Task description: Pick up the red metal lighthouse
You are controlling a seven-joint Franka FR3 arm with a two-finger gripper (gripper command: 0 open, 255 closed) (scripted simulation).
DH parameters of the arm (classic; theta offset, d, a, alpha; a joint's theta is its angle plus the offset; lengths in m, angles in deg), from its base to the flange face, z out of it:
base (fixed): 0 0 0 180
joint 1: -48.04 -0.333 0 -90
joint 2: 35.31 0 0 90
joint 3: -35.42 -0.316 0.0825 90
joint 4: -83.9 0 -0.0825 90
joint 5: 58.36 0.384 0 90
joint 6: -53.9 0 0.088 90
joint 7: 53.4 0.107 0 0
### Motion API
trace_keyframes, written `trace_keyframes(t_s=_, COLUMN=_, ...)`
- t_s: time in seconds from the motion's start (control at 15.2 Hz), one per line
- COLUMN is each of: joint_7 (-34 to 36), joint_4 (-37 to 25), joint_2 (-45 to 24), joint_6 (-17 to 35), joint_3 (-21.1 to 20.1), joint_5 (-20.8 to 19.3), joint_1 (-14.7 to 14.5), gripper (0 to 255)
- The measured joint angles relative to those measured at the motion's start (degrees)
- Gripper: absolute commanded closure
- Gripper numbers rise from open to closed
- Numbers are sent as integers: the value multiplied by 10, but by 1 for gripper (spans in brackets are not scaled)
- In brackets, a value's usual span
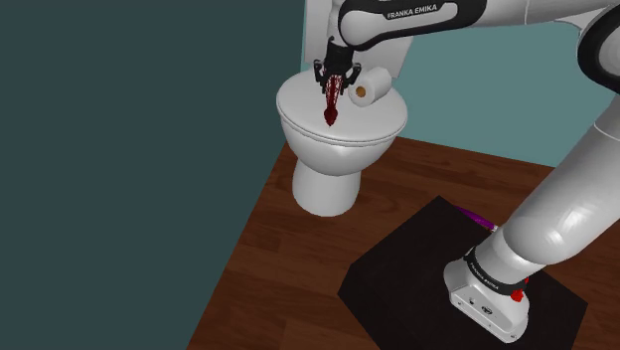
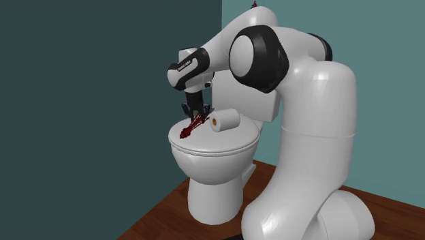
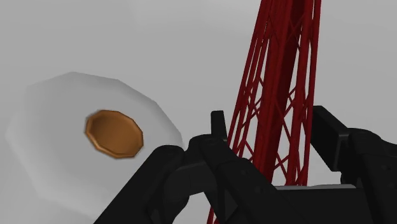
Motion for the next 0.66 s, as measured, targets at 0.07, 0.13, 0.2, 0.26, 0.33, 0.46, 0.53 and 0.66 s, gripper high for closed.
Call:
trace_keyframes(t_s=0.07, joint_7=-2, joint_4=-5, joint_2=1, joint_6=-6, joint_3=0, joint_5=1, joint_1=0, gripper=255)
trace_keyframes(t_s=0.13, joint_7=-2, joint_4=-11, joint_2=2, joint_6=-12, joint_3=-1, joint_5=2, joint_1=0, gripper=255)
trace_keyframes(t_s=0.2, joint_7=-5, joint_4=-17, joint_2=3, joint_6=-20, joint_3=-1, joint_5=3, joint_1=0, gripper=255)
trace_keyframes(t_s=0.26, joint_7=-6, joint_4=-22, joint_2=5, joint_6=-27, joint_3=-1, joint_5=4, joint_1=0, gripper=255)
trace_keyframes(t_s=0.33, joint_7=-8, joint_4=-31, joint_2=5, joint_6=-35, joint_3=-1, joint_5=5, joint_1=0, gripper=255)
trace_keyframes(t_s=0.46, joint_7=-11, joint_4=-43, joint_2=7, joint_6=-49, joint_3=-1, joint_5=7, joint_1=0, gripper=255)
trace_keyframes(t_s=0.53, joint_7=-12, joint_4=-48, joint_2=9, joint_6=-56, joint_3=-2, joint_5=8, joint_1=-1, gripper=255)
trace_keyframes(t_s=0.66, joint_7=-15, joint_4=-63, joint_2=8, joint_6=-69, joint_3=-2, joint_5=9, joint_1=-1, gripper=255)
